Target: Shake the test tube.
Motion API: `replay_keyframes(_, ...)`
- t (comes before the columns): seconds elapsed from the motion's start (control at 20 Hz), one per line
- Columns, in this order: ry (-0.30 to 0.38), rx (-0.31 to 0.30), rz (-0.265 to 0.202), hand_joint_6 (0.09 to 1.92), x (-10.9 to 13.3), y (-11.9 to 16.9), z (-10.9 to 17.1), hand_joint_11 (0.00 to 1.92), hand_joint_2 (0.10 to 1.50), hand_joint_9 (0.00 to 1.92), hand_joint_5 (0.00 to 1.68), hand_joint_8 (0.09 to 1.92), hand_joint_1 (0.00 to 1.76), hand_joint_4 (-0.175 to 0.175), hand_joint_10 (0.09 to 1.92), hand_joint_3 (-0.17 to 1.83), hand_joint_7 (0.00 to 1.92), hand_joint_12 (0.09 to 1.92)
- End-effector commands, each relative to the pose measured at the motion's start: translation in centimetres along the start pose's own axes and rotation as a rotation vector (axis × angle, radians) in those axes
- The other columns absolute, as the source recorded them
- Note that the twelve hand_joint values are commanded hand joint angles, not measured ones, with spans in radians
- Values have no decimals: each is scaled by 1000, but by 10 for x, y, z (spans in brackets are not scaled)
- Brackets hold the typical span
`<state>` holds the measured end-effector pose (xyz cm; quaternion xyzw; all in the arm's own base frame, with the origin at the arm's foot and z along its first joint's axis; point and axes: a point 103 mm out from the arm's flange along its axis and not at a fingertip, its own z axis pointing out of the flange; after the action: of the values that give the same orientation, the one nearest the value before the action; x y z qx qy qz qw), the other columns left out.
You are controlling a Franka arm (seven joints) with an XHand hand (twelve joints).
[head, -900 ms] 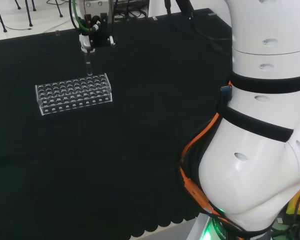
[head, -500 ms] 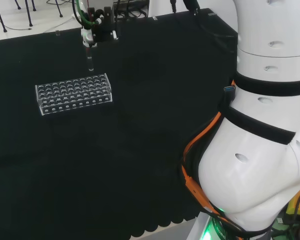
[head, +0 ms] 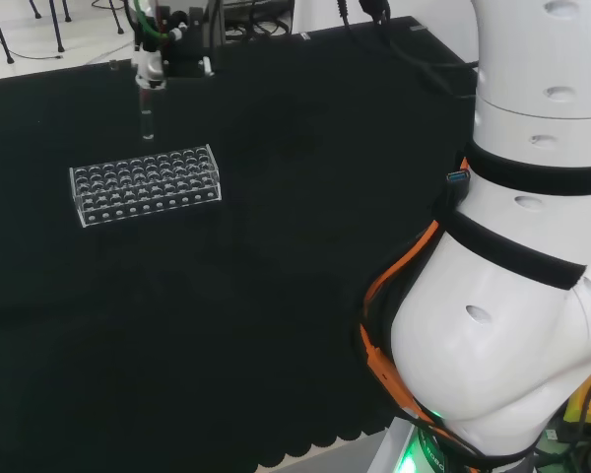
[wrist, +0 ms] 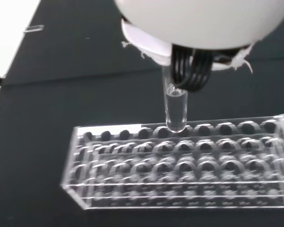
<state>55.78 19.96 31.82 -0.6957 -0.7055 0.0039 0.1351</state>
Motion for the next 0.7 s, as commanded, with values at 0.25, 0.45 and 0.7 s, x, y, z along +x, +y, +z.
replay_keyframes(0.25, -2, -20, -61, 589, 31, -11, -18, 982, 459, 1343, 1358, 617, 1448, -175, 527, 903, 1490, 1194)
replay_keyframes(0.45, -76, -24, 25, 589, -23, 0, -26, 982, 459, 1344, 1358, 617, 1448, -175, 527, 903, 1490, 1194)
replay_keyframes(0.7, -174, -57, 152, 588, -99, 0, -35, 982, 458, 1344, 1359, 616, 1448, -175, 527, 904, 1491, 1194)
